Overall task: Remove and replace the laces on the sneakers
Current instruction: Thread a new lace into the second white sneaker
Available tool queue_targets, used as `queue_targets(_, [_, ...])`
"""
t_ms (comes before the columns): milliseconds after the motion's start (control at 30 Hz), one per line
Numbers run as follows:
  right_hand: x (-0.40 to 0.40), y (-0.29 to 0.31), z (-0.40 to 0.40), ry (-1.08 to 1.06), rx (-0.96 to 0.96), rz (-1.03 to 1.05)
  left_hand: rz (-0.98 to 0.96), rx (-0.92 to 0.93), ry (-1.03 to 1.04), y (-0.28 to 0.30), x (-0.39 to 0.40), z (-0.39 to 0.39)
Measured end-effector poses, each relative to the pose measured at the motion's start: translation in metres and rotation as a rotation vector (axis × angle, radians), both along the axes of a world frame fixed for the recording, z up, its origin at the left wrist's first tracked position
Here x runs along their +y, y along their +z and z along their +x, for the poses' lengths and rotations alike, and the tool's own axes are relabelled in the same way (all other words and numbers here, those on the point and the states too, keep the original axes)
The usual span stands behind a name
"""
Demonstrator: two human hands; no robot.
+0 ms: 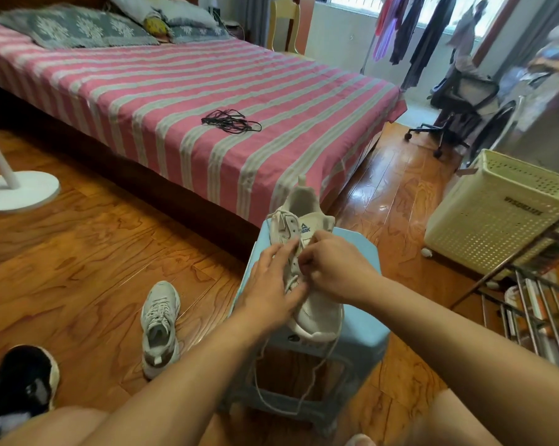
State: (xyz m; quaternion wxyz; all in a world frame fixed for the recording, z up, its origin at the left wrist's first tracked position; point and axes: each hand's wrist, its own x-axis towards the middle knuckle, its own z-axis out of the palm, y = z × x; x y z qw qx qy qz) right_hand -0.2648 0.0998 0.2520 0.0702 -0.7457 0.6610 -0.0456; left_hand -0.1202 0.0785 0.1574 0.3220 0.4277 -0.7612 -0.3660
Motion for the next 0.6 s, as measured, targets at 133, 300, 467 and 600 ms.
queue_targets(133, [0.002,0.001,0.005,-0.030,0.021,0.012,-0.002,0.030,0.025,0.000,0.000,-0.002])
queue_targets(300, [-0.002,0.022,0.013,-0.018,0.085,0.023,-0.021,0.025,0.041,0.002,0.002,-0.002])
queue_targets(467, [-0.045,0.077,-0.018,-0.349,-0.327,-0.362,0.045,0.037,0.041,0.007,0.008,-0.002])
queue_targets(600, [-0.068,0.118,-0.032,-0.374,-0.761,-0.618,0.096,-0.064,0.070,0.029,0.009,-0.006])
